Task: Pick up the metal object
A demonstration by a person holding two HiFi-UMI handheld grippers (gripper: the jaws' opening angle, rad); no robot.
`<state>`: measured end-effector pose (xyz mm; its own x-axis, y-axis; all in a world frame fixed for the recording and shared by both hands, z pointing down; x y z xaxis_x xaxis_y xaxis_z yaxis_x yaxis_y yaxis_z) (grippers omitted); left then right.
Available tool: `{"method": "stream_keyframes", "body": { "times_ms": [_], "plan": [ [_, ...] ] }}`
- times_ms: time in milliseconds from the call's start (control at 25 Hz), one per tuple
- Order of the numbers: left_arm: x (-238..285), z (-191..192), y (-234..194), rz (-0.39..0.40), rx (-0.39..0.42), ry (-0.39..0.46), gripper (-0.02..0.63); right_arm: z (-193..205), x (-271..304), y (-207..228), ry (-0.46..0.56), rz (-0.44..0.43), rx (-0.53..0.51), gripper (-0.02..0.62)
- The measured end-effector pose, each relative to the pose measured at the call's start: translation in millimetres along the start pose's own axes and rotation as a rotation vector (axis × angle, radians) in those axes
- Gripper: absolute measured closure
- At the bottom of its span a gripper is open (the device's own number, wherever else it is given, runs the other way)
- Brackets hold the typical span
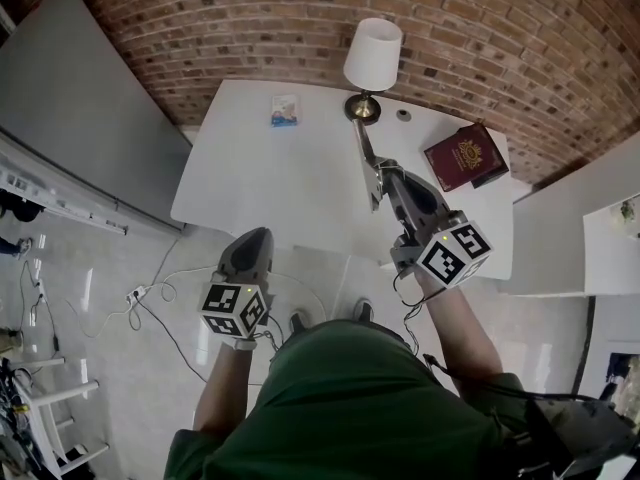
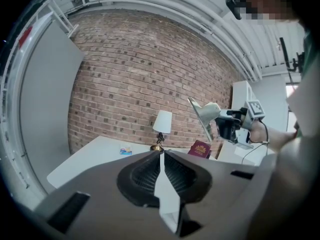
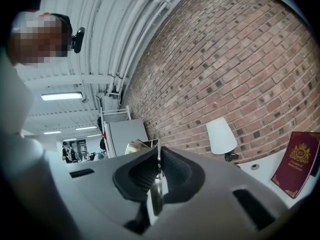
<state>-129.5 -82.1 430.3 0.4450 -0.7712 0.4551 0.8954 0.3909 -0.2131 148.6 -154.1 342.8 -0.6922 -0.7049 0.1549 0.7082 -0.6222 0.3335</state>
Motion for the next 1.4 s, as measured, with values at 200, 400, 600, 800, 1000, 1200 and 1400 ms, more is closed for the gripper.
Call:
{"method": "stream_keyframes", "body": {
  "times_ms": [200,400,600,800,1000,1200,1400],
  "plan": [
    [5.6,0.1,0.0,0.007,-0.004,-0.011,0.588,0.7,0.2,-0.5,0.008,-0.025,0.035,0.589],
    [9.7,0.5,0.3,0.011,-0.007,-0.014,0.588,7.9,2.0,3.7,-0.011,-0.028,0.058,0.589],
    [10.9,-7.3,-3.5,0.001,-0.004,0.004,0.588,8.7,2.7,5.8,-0.018,-0.032,0.064,0.589],
    [10.3,-19.9,-5.2,-0.006,0.001,0.036,0.588,9.2,3.6,7.2,-0.019,-0.046,0.076,0.589],
    [12.3,-18.9,1.8,0.004,0.003,0.041,0.588,13.3,2.9,8.1,-0.026,-0.06,0.093,0.589],
    [12.6,-17.2,3.4,0.008,-0.002,0.038,0.588,14.7,3.5,8.8,-0.025,-0.07,0.11,0.589],
    [11.1,-15.9,2.6,0.004,-0.009,0.035,0.588,14.3,3.8,8.1,-0.026,-0.075,0.113,0.589]
  ]
}}
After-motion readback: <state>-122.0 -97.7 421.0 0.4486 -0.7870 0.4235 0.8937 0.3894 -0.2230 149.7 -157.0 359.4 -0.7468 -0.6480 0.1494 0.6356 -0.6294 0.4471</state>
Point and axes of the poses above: the fingertips, and each gripper's own axes: x forward along the fingers, y to its right, z out of its underside, the point moved 6 cm from there along -x, backward along the fingers, and after that the axes turned 12 degrees about -y, right-handed, at the moved point
